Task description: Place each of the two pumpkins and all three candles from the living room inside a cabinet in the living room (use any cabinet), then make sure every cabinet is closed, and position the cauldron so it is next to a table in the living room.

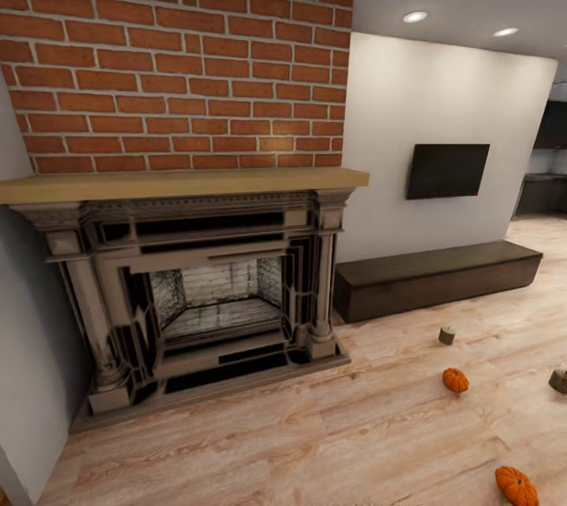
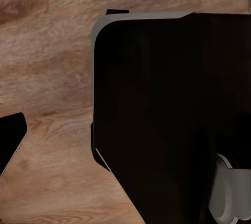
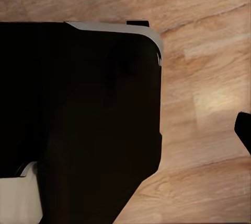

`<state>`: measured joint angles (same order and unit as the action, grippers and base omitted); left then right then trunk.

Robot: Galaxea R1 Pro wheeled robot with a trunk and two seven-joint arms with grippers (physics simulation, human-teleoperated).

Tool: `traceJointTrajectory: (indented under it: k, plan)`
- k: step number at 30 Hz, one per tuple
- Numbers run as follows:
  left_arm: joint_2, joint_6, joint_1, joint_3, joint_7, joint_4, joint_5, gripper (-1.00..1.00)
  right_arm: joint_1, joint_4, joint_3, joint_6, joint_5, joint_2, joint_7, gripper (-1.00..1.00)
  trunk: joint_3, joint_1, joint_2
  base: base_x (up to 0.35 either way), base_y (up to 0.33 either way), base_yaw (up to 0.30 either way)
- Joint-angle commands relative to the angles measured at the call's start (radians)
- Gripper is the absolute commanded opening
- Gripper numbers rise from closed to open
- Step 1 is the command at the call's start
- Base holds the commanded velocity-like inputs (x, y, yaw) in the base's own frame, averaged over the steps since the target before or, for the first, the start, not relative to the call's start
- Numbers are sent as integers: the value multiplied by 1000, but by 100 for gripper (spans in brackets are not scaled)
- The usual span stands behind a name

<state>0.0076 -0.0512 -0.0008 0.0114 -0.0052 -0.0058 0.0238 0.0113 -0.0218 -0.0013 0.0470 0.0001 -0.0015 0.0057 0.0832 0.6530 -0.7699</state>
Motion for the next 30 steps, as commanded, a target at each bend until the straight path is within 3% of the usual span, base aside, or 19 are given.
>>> traceJointTrajectory:
  k: [1, 12, 23, 27, 30]
  plan:
    - [0, -3, 0, 1, 0, 0, 3, 100, 1, 1, 0, 4, 0, 0, 1, 100, 1, 0, -1, 0, 0, -296]
    - [0, -3, 0, 1, 0, 0, 5, 100, 1, 1, 0, 4, 0, 0, 0, 100, -3, 0, -1, 0, 0, -296]
    - [0, -1, -1, -3, 2, -33, 29, 100, 1, -5, 1, 3, 2, 0, -5, 100, -7, 0, -1, 0, 0, -296]
    - [1, 26, -3, -3, 3, -100, 29, 100, 2, -77, 2, -7, 8, 1, -10, 100, -8, 0, -1, 0, 0, -296]
    - [0, 95, -6, -2, 4, -114, 30, 100, 4, -135, 3, -22, 10, 3, -11, 100, -8, 0, -1, 0, 0, -296]
